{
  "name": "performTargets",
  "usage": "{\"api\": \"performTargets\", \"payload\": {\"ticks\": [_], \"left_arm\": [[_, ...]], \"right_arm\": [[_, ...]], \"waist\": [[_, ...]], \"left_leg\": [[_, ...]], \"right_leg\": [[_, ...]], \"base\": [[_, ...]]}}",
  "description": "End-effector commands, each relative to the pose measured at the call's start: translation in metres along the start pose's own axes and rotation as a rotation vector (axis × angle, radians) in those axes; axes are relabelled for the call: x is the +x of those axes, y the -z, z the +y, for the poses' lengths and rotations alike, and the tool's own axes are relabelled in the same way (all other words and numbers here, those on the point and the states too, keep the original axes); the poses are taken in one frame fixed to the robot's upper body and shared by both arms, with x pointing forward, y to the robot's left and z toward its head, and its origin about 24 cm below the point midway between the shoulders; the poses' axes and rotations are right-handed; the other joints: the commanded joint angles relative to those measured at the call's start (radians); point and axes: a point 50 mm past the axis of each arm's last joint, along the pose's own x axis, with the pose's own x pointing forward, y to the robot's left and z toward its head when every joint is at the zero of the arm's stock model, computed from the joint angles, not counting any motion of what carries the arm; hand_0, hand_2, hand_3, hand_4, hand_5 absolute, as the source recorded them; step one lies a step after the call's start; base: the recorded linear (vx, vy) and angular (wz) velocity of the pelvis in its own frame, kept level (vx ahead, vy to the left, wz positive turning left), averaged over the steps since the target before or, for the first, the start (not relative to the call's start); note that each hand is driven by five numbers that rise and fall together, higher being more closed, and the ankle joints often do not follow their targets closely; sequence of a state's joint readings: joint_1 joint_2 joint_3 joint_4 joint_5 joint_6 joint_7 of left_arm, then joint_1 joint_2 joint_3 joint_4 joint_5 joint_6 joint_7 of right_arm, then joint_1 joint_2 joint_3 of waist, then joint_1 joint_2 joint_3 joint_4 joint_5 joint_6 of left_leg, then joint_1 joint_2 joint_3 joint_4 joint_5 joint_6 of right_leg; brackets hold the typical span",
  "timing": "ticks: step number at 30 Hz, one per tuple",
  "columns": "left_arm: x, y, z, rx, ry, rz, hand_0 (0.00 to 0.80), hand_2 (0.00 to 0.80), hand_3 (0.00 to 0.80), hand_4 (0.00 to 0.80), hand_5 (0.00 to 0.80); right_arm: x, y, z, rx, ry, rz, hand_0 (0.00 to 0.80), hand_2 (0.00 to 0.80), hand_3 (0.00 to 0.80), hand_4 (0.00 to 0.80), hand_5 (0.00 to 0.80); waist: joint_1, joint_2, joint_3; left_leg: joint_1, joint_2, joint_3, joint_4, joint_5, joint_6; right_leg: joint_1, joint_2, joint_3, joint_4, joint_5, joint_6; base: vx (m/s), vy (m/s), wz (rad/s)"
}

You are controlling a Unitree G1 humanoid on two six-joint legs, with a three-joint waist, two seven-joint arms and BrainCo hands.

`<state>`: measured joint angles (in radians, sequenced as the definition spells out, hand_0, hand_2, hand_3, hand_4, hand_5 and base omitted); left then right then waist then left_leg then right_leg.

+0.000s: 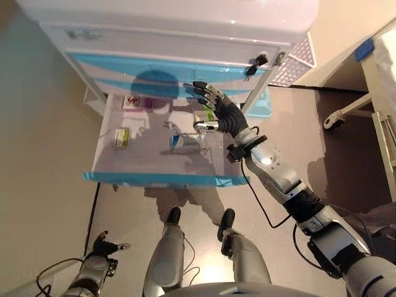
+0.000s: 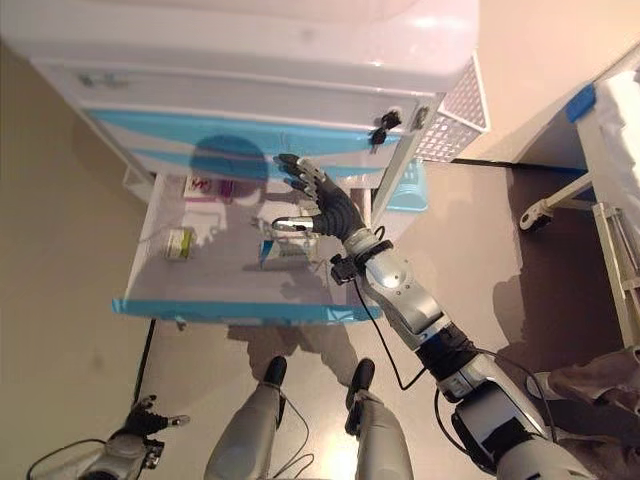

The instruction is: Open the drawer and pick up the medicine

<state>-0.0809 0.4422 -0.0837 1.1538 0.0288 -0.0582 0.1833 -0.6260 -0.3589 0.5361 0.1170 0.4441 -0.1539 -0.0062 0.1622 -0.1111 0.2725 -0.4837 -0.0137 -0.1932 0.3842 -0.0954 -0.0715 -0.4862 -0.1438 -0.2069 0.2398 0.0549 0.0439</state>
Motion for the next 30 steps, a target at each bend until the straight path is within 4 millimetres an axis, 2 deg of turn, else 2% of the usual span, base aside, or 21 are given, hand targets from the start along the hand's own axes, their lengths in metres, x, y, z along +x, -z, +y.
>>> {"api": "performTargets", "payload": {"ticks": [1,10,14,16,17,22,30], "left_arm": [[0.0,0.008,0.014,-0.015,-0.059,0.029,0.0,0.0,0.0,0.0,0.0],[0.0,0.008,0.007,0.019,-0.035,0.03,0.0,0.0,0.0,0.0,0.0],[-0.001,0.007,0.004,0.039,-0.021,0.018,0.0,0.0,0.0,0.0,0.0],[-0.001,0.006,0.001,0.05,-0.015,0.012,0.0,0.0,0.0,0.0,0.0],[-0.001,0.006,0.001,0.05,-0.015,0.012,0.0,0.0,0.0,0.0,0.0],[0.0,-0.001,-0.001,0.055,-0.03,-0.01,0.0,0.0,0.0,0.0,0.0],[0.002,-0.012,-0.003,0.058,-0.046,-0.044,0.0,0.0,0.0,0.0,0.0]], "right_arm": [[0.001,-0.026,0.014,0.063,-0.054,-0.161,0.0,0.0,0.0,0.0,0.0],[-0.005,-0.017,0.023,0.034,-0.124,-0.114,0.0,0.0,0.0,0.0,0.0],[-0.003,-0.015,0.019,-0.114,-0.128,-0.093,0.0,0.0,0.0,0.0,0.0],[0.002,-0.017,0.016,-0.254,-0.104,-0.103,0.0,0.0,0.0,0.0,0.0],[0.002,-0.017,0.016,-0.254,-0.104,-0.103,0.0,0.0,0.0,0.0,0.0],[0.019,-0.021,0.014,-0.503,-0.06,-0.121,0.0,0.0,0.0,0.0,0.0],[0.042,-0.018,0.007,-0.765,0.022,-0.094,0.0,0.0,0.0,0.0,0.0]], "waist": [[0.006,-0.016,-0.035],[0.003,-0.003,-0.022],[0.004,0.001,-0.018],[0.004,0.003,-0.015],[0.004,0.003,-0.015],[0.008,0.007,0.002],[0.026,0.018,0.024]], "left_leg": [[-0.068,-0.089,-0.028,-0.02,0.074,0.064],[-0.076,-0.078,-0.066,-0.008,0.075,0.053],[-0.065,-0.077,-0.075,-0.015,0.076,0.051],[-0.061,-0.076,-0.075,-0.02,0.076,0.051],[-0.061,-0.076,-0.075,-0.02,0.076,0.051],[-0.058,-0.081,-0.076,-0.026,0.079,0.054],[-0.068,-0.095,-0.088,-0.034,0.088,0.059]], "right_leg": [[0.034,-0.027,-0.011,0.128,-0.11,0.059],[0.026,-0.017,-0.04,0.175,-0.149,0.047],[0.032,-0.016,-0.047,0.177,-0.154,0.048],[0.035,-0.016,-0.047,0.173,-0.156,0.049],[0.035,-0.016,-0.047,0.173,-0.156,0.049],[0.035,-0.02,-0.048,0.177,-0.16,0.05],[0.022,-0.03,-0.056,0.189,-0.162,0.052]], "base": [[-0.039,-0.049,0.3],[0.014,-0.053,0.14],[0.024,-0.024,0.03],[0.03,-0.022,0.07],[0.021,-0.012,0.06],[0.002,0.0,0.01],[0.001,-0.001,0.02]]}}
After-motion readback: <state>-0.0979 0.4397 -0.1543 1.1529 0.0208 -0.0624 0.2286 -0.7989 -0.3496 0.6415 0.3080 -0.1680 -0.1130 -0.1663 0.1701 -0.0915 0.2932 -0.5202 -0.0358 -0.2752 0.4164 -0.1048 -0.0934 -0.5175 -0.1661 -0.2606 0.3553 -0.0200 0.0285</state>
